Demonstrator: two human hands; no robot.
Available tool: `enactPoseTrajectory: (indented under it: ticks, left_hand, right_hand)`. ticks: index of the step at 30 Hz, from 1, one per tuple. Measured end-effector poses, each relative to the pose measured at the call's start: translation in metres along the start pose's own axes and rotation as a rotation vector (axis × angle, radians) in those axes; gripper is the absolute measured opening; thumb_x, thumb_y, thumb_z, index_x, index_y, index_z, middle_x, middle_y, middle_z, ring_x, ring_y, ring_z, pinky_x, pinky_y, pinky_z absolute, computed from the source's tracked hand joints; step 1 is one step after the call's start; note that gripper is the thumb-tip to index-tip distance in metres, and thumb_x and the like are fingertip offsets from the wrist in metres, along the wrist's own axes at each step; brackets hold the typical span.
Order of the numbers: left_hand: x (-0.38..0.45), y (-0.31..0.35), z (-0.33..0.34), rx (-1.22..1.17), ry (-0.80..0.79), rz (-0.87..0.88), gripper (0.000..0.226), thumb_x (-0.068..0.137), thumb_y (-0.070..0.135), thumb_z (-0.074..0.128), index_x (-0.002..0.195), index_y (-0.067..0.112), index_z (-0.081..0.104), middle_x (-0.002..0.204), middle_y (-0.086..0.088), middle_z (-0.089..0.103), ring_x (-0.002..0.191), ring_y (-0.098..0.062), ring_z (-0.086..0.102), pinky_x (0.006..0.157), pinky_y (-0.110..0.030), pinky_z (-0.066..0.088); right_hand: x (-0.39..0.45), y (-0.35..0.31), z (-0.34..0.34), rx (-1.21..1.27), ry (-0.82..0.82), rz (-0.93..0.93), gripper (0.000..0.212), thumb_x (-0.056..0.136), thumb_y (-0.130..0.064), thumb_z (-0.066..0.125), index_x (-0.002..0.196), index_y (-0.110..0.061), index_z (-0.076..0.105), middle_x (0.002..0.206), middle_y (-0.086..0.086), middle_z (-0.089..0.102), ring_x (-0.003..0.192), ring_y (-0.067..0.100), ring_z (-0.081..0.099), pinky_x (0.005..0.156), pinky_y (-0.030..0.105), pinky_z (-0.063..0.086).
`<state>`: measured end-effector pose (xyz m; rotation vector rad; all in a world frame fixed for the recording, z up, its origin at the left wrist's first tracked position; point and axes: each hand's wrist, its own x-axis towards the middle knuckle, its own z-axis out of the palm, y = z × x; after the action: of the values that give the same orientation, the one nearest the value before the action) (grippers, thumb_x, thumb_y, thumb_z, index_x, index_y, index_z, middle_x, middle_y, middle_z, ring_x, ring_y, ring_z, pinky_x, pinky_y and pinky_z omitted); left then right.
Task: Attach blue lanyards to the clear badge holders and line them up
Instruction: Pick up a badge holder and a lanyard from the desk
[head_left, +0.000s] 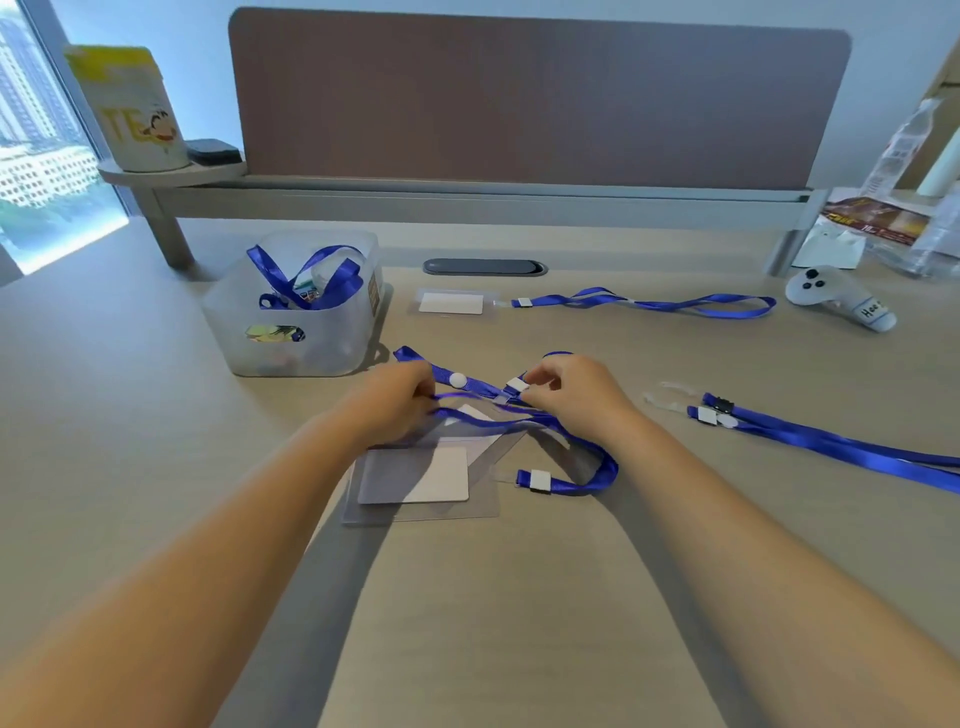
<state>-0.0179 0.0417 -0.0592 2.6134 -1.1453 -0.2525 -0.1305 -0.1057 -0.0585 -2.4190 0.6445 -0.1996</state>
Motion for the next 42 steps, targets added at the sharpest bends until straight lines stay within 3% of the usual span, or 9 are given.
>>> enactPoseTrajectory:
  ticks: [6,9,12,18,23,28,31,37,42]
  left_hand:
    - [-0.002,0.016,-0.038,-0.393,0.244,0.079,0.004,0.09,0.012,0.047,0.088,0.01,0.048,0.072,-0.002,0.052,0.069,-0.016,0.051,0.06,-0.019,0.041]
    - [-0.003,0.021,-0.052,-0.476,0.279,0.092,0.004,0.09,0.013,0.047,0.087,0.01,0.047,0.067,0.003,0.048,0.062,-0.011,0.045,0.059,-0.018,0.038]
    - [-0.005,0.018,-0.055,-0.539,0.253,0.075,0.008,0.09,0.012,0.048,0.095,0.008,0.052,0.07,0.006,0.049,0.064,-0.006,0.045,0.061,-0.016,0.038]
    - [-0.014,0.003,-0.038,-0.606,0.196,0.01,0.033,0.085,0.017,0.058,0.115,0.007,0.049,0.099,0.001,0.051,0.091,-0.014,0.049,0.079,-0.026,0.042]
    - [-0.027,0.005,-0.015,-0.388,0.036,0.065,0.025,0.078,0.018,0.066,0.099,0.009,0.056,0.092,-0.002,0.054,0.083,-0.016,0.049,0.067,-0.021,0.041]
    - [-0.03,0.007,0.013,-0.055,-0.259,0.025,0.069,0.069,0.032,0.075,0.127,0.015,0.042,0.136,-0.005,0.042,0.121,-0.024,0.041,0.101,-0.036,0.037]
    - [-0.028,0.009,0.018,0.115,-0.279,0.041,0.086,0.063,0.042,0.077,0.133,0.019,0.033,0.139,-0.004,0.04,0.123,-0.025,0.038,0.103,-0.04,0.038]
    - [-0.028,0.013,0.012,0.196,-0.256,-0.002,0.083,0.064,0.043,0.075,0.132,0.016,0.034,0.133,-0.008,0.044,0.118,-0.026,0.041,0.098,-0.037,0.039]
    - [-0.026,0.013,0.006,0.0,-0.185,0.002,0.056,0.073,0.024,0.072,0.12,0.011,0.044,0.125,-0.01,0.049,0.096,-0.019,0.043,0.089,-0.029,0.042]
  right_hand:
    - [-0.004,-0.024,-0.004,0.203,-0.179,-0.006,0.041,0.086,-0.026,0.06,0.124,-0.01,0.055,0.116,0.004,0.06,0.104,0.019,0.054,0.093,0.032,0.044]
    - [-0.005,-0.034,-0.007,0.348,-0.235,0.022,0.019,0.09,-0.031,0.053,0.098,-0.016,0.062,0.092,0.0,0.061,0.083,0.014,0.055,0.077,0.026,0.046]
    - [-0.006,-0.039,-0.01,0.397,-0.225,0.076,0.035,0.092,-0.041,0.043,0.091,-0.012,0.062,0.062,0.002,0.051,0.054,0.011,0.042,0.053,0.02,0.035]
    - [-0.002,-0.036,-0.019,0.372,-0.043,0.137,0.031,0.091,-0.033,0.051,0.067,-0.012,0.055,0.057,0.002,0.038,0.05,0.013,0.03,0.049,0.023,0.025]
    - [0.011,-0.013,-0.019,0.343,0.344,0.294,0.034,0.094,-0.022,0.041,0.063,-0.01,0.04,0.058,0.003,0.033,0.051,0.014,0.031,0.048,0.027,0.024]
    - [0.007,0.01,-0.014,0.325,0.425,0.389,0.035,0.097,-0.02,0.034,0.062,-0.014,0.031,0.06,0.0,0.03,0.052,0.012,0.029,0.047,0.026,0.021]
    - [0.002,0.018,-0.013,0.298,0.4,0.44,0.013,0.096,-0.021,0.038,0.088,-0.011,0.038,0.066,0.001,0.037,0.056,0.013,0.036,0.05,0.024,0.027]
    - [-0.017,0.009,-0.012,-0.047,0.482,0.373,0.046,0.089,-0.022,0.055,0.129,-0.005,0.041,0.135,0.015,0.04,0.125,0.031,0.038,0.101,0.039,0.035]
    - [-0.033,-0.011,-0.003,0.089,0.07,0.04,0.034,0.091,-0.022,0.052,0.122,-0.007,0.056,0.126,0.009,0.059,0.107,0.017,0.053,0.082,0.024,0.042]
